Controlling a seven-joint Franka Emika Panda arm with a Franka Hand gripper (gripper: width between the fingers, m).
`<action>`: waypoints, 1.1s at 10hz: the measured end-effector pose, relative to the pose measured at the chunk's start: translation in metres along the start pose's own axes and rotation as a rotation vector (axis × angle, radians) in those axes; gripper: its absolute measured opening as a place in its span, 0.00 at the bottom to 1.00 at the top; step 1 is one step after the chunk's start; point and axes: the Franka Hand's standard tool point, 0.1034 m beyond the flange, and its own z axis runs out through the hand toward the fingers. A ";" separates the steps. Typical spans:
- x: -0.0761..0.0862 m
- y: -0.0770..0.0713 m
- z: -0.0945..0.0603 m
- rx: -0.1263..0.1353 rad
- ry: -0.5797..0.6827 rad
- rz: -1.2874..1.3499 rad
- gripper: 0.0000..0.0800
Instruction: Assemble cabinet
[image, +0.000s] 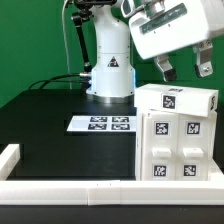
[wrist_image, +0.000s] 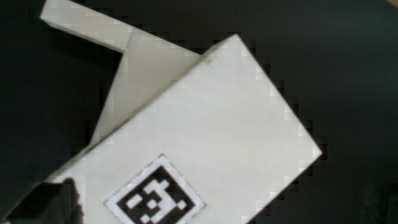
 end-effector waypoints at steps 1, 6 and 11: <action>0.000 0.000 0.000 0.000 0.000 -0.116 1.00; 0.000 0.008 0.002 -0.115 -0.017 -0.938 1.00; 0.004 0.006 0.005 -0.155 -0.085 -1.428 1.00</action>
Offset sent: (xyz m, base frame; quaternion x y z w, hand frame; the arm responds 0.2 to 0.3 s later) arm -0.0023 0.0027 0.0032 -0.0566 0.0107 -0.4632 0.8844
